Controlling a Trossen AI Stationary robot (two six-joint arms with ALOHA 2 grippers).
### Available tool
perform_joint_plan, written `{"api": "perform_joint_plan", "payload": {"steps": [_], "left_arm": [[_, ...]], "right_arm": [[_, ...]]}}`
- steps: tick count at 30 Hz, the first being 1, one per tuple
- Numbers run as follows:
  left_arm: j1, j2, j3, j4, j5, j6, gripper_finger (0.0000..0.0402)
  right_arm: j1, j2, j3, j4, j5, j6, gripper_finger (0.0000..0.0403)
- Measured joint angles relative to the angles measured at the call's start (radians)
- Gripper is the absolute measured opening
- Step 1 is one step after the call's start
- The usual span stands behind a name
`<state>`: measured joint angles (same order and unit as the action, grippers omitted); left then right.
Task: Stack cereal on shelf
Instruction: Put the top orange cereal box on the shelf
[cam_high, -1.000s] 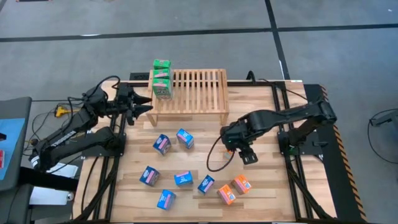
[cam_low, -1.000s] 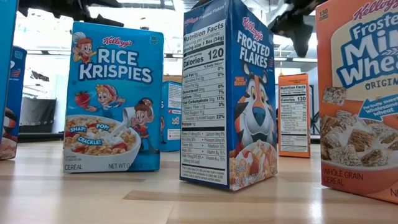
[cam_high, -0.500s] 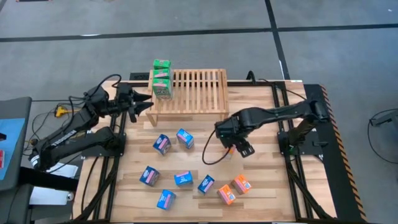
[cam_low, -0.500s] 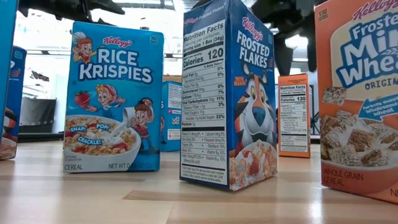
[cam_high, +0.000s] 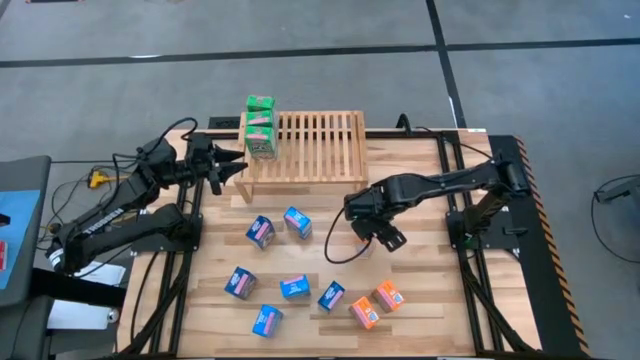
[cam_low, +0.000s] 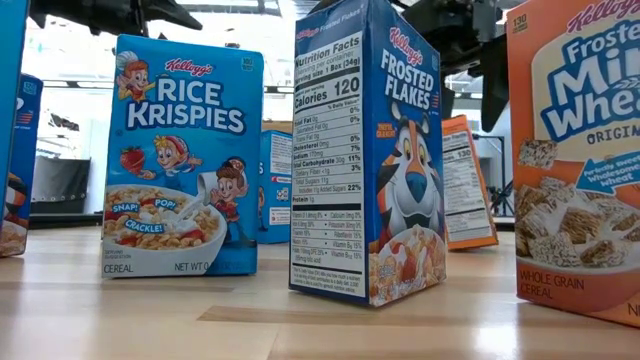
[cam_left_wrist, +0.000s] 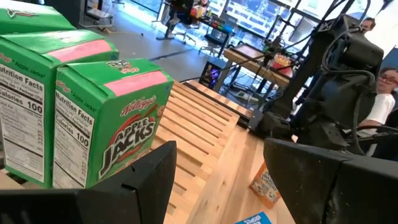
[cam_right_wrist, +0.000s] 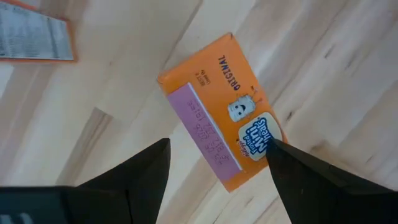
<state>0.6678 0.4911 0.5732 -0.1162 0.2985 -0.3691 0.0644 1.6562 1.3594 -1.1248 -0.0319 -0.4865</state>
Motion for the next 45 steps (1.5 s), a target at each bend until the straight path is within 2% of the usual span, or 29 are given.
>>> {"api": "perform_joint_plan", "payload": {"steps": [11,20,25,31,40,45], "left_arm": [[0.000,0.000,0.000,0.000,-0.028,-0.006,0.0233],[0.000,0.000,0.000,0.000,-0.034,0.008,0.0233],[0.000,0.000,0.000,0.000,-0.033,0.008,0.0233],[0.000,0.000,0.000,-0.001,-0.031,-0.010,0.0233],[0.000,0.001,0.000,-0.002,-0.072,-0.042,0.0233],[0.000,0.026,0.000,-0.008,-0.112,-0.047,0.0233]], "right_arm": [[0.009,0.000,0.008,-0.006,0.001,0.073,0.0293],[0.014,-0.062,0.010,0.005,0.000,0.223,0.0293],[-0.013,-0.095,0.010,0.011,-0.054,0.366,0.0292],[-0.059,-0.157,-0.001,0.019,-0.097,0.327,0.0292],[-0.167,-0.442,-0.301,0.189,-0.100,0.338,0.0292],[-0.171,-0.482,-0.426,0.216,-0.101,0.204,0.0292]]}}
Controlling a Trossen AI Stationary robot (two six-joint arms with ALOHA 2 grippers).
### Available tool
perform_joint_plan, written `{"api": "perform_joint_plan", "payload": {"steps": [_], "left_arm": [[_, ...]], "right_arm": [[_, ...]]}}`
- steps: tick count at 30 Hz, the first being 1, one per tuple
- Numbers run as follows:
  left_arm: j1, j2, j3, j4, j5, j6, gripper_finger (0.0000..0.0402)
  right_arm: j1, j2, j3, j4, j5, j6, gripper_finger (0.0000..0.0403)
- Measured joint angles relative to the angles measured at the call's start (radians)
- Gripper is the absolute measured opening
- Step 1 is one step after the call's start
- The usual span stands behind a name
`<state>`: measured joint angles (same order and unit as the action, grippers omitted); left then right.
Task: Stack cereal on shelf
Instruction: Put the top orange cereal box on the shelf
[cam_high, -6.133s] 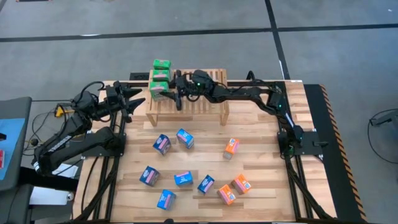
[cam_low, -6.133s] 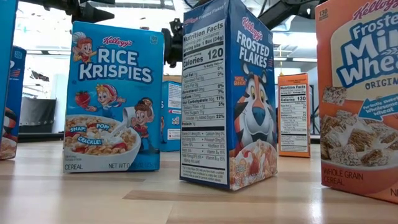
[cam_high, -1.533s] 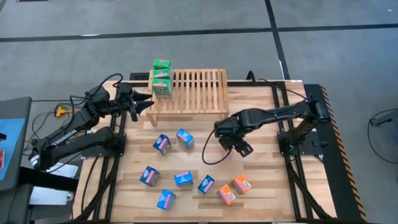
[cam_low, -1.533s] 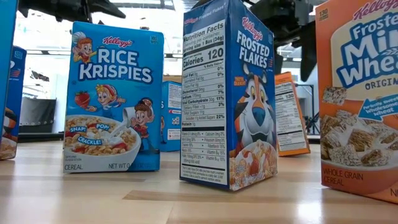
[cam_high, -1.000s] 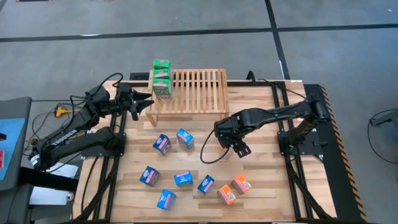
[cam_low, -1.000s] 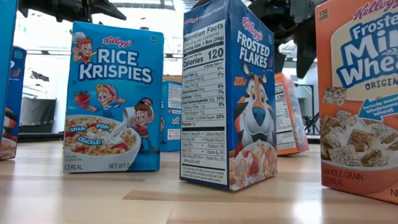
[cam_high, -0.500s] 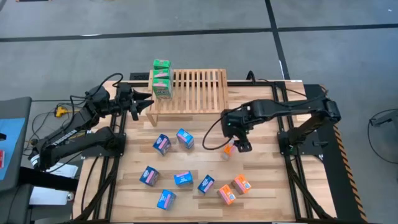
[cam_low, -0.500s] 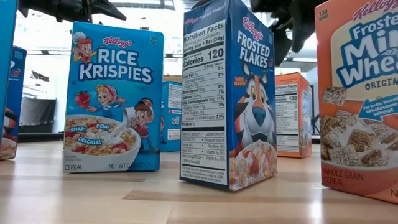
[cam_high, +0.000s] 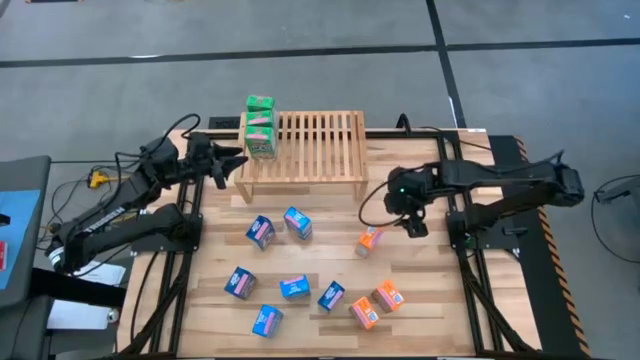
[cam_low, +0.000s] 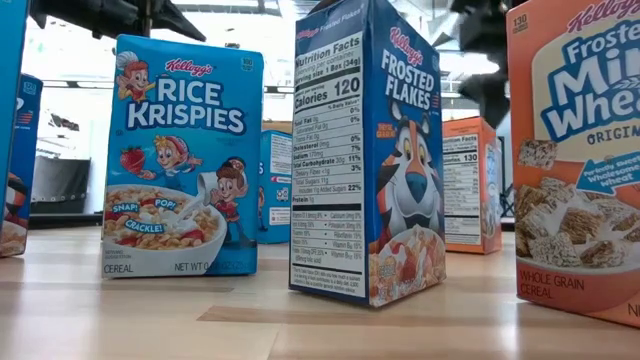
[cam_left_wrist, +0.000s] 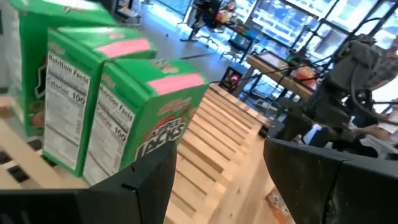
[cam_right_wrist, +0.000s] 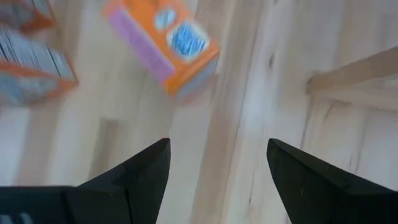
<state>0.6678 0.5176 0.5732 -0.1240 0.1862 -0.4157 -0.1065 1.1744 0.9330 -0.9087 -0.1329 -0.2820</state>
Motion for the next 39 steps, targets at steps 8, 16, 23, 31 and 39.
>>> {"api": "perform_joint_plan", "payload": {"steps": [8,16,23,31,39], "left_arm": [[0.000,0.094,0.000,0.006,-0.030,-0.043,0.0233],[0.000,0.201,0.000,0.103,-0.041,-0.073,0.0233],[0.000,0.188,0.000,0.179,-0.035,-0.083,0.0233],[-0.022,0.071,0.000,0.013,0.084,-0.153,0.0233],[-0.232,0.025,0.018,0.005,0.212,-0.396,0.0213]], "right_arm": [[-0.113,0.009,-0.206,0.263,-0.131,-0.066,0.0292],[-0.230,0.001,-0.306,0.416,-0.329,-0.067,0.0292],[-0.302,-0.168,-0.356,0.450,-0.230,-0.022,0.0292],[-0.313,-0.298,-0.301,0.438,-0.219,0.137,0.0292],[-0.206,-0.262,-0.060,0.239,-0.064,0.132,0.0292]]}}
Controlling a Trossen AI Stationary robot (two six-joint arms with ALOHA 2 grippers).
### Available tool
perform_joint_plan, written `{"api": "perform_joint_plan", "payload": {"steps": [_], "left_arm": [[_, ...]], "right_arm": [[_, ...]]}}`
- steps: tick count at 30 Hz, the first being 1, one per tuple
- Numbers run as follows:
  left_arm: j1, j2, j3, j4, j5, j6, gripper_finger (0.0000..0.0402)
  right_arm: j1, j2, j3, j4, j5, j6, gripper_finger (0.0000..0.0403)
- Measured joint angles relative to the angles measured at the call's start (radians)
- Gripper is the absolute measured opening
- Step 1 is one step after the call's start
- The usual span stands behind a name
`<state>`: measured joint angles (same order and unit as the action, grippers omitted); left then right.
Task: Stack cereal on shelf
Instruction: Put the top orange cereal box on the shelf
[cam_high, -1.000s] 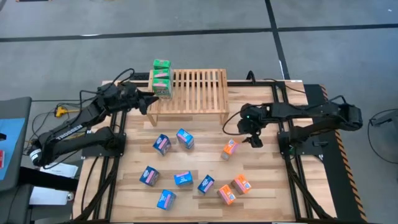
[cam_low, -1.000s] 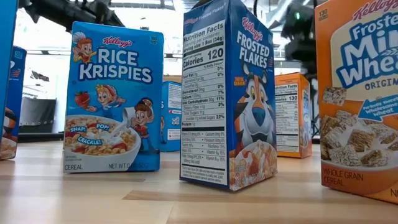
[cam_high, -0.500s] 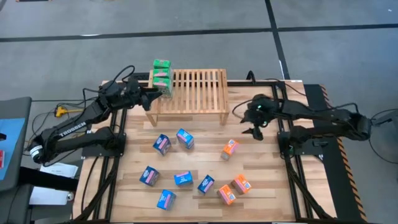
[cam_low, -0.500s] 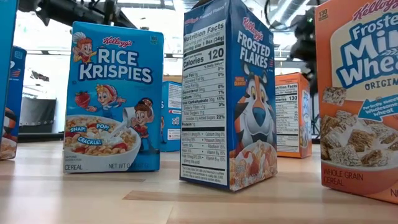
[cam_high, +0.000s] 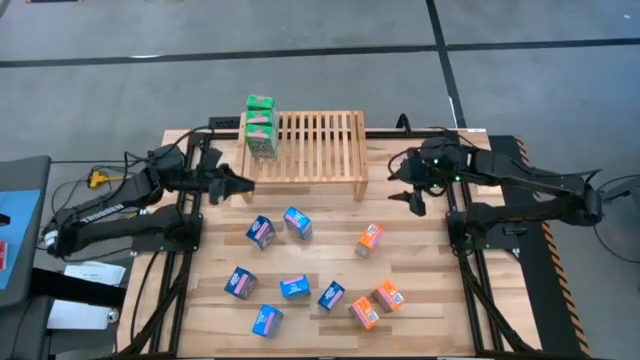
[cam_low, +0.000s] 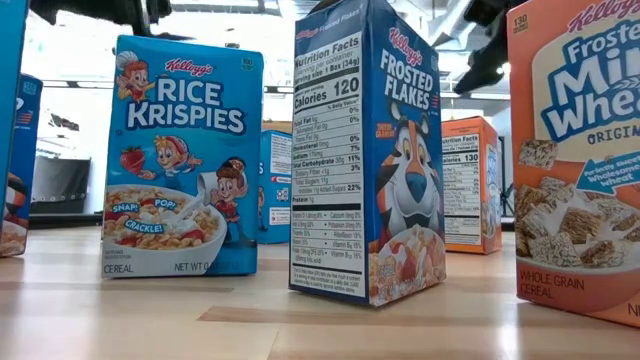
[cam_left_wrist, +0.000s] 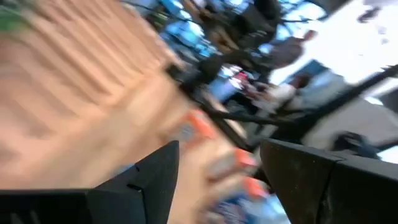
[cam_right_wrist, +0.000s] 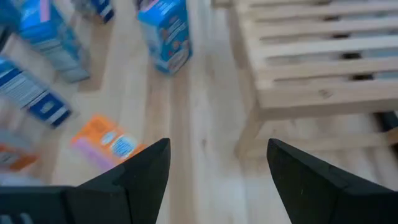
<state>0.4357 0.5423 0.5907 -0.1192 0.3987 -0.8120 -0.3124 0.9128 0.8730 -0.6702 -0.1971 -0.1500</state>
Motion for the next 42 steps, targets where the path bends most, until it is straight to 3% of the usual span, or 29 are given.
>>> {"api": "perform_joint_plan", "payload": {"steps": [3,6,10,14,20,30,42], "left_arm": [[-0.120,0.002,0.054,-0.039,-0.027,-0.037,0.0200],[-0.231,0.020,0.118,-0.070,-0.118,-0.022,0.0185],[-0.343,0.054,0.181,-0.072,-0.229,0.053,0.0174],[-0.400,0.080,0.203,-0.073,-0.250,0.092,0.0172],[-0.433,0.101,0.204,-0.087,-0.254,0.121,0.0173],[-0.436,0.126,0.204,-0.103,-0.258,0.183,0.0174],[-0.435,0.134,0.204,-0.103,-0.276,0.226,0.0174]], "right_arm": [[0.075,0.037,0.065,-0.113,0.001,0.034,0.0292],[0.189,0.074,0.100,-0.125,0.024,0.038,0.0292],[0.342,0.183,0.149,-0.139,0.102,-0.060,0.0292],[0.423,0.314,0.226,-0.168,0.151,-0.148,0.0292],[0.426,0.495,0.362,-0.340,0.161,-0.133,0.0302],[0.442,0.672,0.398,-0.403,0.190,-0.180,0.0392],[0.427,0.716,0.496,-0.412,0.294,-0.173,0.0392]]}}
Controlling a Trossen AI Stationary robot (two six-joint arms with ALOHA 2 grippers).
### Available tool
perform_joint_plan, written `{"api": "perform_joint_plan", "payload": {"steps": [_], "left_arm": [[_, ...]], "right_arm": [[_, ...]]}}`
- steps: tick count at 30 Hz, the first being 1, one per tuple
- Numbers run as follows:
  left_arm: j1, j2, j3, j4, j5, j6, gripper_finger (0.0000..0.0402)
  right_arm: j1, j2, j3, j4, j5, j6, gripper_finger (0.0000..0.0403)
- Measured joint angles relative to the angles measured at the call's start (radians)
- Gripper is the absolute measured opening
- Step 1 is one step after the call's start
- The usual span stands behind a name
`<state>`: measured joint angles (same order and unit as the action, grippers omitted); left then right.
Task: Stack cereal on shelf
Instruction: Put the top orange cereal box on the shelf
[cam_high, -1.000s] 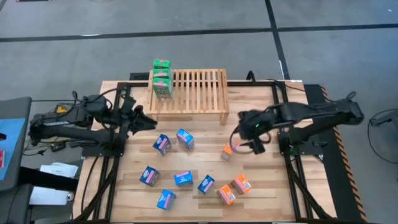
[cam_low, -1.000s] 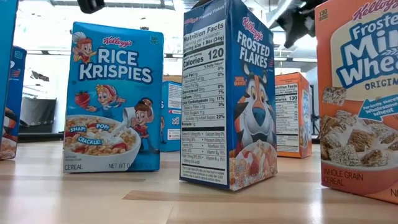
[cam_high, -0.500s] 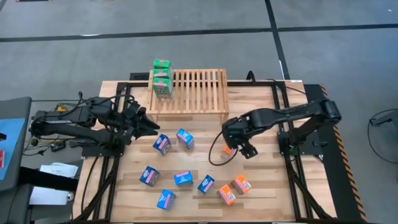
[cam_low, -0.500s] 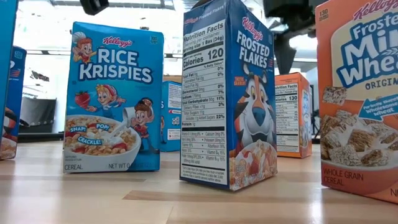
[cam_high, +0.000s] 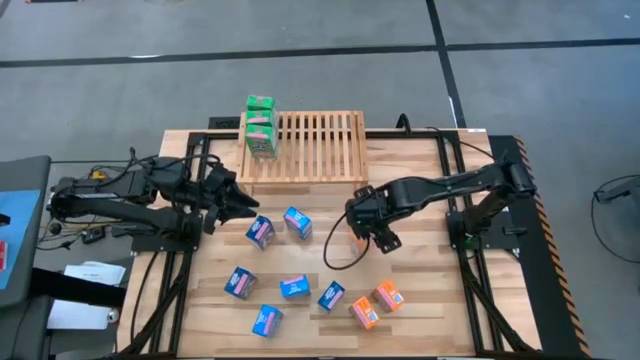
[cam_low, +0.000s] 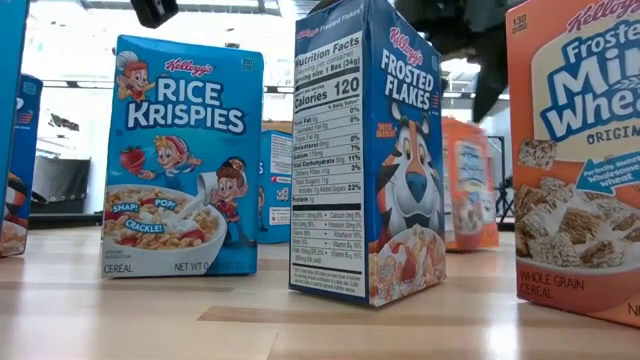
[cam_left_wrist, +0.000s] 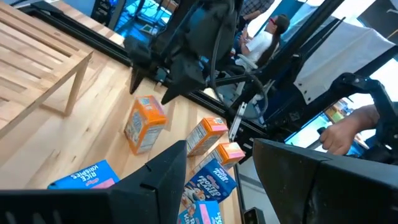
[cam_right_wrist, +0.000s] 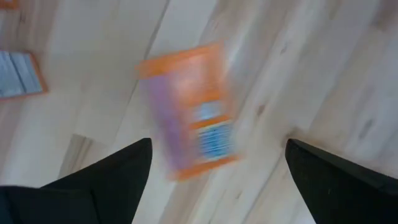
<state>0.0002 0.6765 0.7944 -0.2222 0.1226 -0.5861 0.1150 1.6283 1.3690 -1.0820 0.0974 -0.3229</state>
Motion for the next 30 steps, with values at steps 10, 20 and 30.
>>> {"api": "perform_joint_plan", "payload": {"steps": [10,20,30], "left_arm": [[0.000,0.005,0.000,-0.049,-0.023,0.018,0.0174],[0.000,0.005,0.000,-0.068,-0.086,0.090,0.0175],[0.000,0.021,-0.001,-0.109,-0.142,0.172,0.0247]], "right_arm": [[-0.005,0.013,0.021,-0.010,-0.082,0.077,0.0391],[0.002,0.010,0.021,0.012,-0.136,0.150,0.0391],[0.017,0.014,-0.047,0.086,-0.125,0.158,0.0389]]}}
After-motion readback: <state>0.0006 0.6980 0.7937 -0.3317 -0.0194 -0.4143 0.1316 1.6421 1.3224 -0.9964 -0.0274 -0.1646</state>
